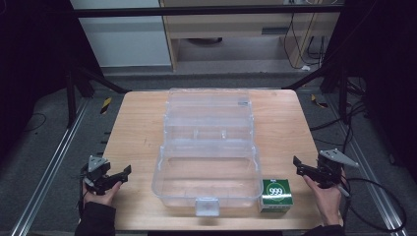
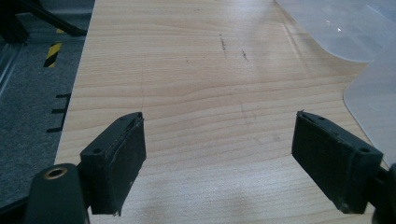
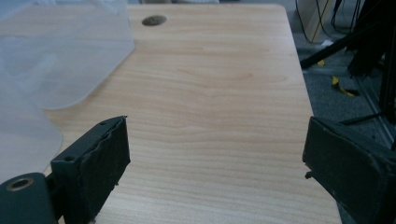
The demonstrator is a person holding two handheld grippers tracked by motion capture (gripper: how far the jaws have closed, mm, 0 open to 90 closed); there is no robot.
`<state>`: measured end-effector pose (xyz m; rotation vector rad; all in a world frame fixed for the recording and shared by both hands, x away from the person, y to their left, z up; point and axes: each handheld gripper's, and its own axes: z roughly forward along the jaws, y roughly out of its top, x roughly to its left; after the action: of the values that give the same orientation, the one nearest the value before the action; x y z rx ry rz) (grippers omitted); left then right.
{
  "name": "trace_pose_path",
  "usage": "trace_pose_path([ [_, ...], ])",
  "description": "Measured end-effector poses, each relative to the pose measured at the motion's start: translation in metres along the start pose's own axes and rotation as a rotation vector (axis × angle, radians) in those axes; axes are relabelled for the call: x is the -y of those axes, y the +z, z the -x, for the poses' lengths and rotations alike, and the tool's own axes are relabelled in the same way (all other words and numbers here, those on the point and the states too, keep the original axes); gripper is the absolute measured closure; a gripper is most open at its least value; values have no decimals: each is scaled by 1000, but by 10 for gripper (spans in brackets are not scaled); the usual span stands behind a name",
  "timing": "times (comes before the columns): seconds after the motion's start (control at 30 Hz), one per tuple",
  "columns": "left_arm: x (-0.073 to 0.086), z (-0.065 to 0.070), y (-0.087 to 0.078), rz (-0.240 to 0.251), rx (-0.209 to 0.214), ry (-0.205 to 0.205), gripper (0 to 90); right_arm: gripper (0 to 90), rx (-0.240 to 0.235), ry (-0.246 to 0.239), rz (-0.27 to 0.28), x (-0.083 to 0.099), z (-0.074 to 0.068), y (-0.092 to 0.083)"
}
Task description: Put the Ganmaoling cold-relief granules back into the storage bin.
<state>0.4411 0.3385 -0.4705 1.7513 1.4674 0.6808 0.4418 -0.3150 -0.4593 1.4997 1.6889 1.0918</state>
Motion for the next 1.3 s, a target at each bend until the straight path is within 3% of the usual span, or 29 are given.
trace_pose_path([
  [0.4,0,4,0,-11,0,25,177,47,-47,-42,26,-17,-9,-16],
  [0.63,0,6,2,-27,-1,33,177,63,-114,-122,35,-37,-17,-29],
  [0.8,0,7,3,-37,2,35,177,76,-170,-148,44,-51,-22,-36],
  [1.3,1,10,6,-53,6,51,183,57,-267,-324,-29,-78,-44,-41],
])
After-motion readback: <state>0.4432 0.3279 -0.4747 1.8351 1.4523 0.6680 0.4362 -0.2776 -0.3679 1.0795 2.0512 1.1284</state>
